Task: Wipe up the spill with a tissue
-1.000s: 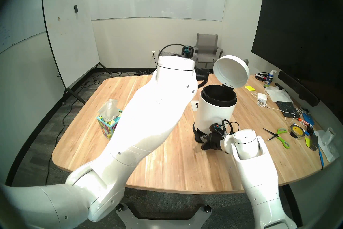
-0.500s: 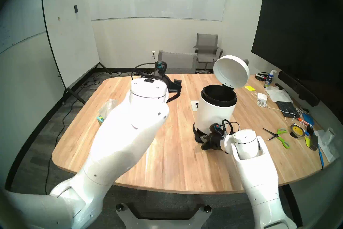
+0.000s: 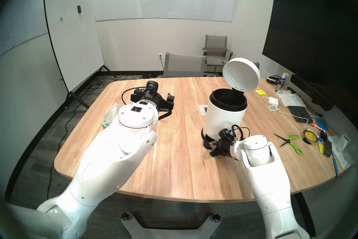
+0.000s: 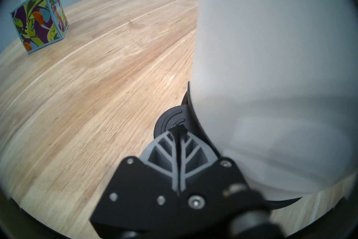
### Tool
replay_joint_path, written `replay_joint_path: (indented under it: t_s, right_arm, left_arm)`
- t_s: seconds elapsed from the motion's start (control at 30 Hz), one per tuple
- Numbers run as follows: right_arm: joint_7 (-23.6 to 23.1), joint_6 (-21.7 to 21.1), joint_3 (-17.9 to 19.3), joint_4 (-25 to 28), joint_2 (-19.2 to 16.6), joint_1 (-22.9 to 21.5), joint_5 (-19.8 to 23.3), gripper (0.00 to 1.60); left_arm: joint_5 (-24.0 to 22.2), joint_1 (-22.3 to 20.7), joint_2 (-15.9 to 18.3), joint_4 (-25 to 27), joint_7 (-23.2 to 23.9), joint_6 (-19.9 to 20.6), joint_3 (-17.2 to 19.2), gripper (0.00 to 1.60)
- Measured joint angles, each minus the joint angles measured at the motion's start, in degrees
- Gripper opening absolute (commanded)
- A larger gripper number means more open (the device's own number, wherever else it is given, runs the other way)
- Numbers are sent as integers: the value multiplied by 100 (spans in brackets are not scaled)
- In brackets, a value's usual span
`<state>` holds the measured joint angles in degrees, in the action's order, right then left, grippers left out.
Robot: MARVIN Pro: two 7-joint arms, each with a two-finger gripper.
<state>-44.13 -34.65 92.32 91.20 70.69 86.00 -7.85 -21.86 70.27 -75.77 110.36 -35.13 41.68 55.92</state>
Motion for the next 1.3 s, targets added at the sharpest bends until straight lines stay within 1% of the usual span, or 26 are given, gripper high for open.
replay_joint_path:
  t_s: [0.13,0.3,0.4,0.6,0.9,1.3]
  right_arm:
    - [-6,0,1,0,0,0,-5,0]
    - [-10,0,2,0,1,0,-10,0]
    - [-13,0,3,1,2,0,-12,0]
    - [-17,0,4,1,3,-1,-18,0]
    - [-23,0,7,1,5,-1,-25,0]
    - [-27,0,9,1,8,-1,-31,0]
  left_arm:
    - [118,-23,152,-251,247,-418,74,160]
    - [173,27,318,-185,374,-846,201,160]
    - [177,107,418,-84,429,-998,283,160]
    - [177,275,587,-52,538,-1227,426,160]
    - [243,471,765,-137,679,-1490,453,160]
    - [316,509,812,-163,711,-1564,457,160]
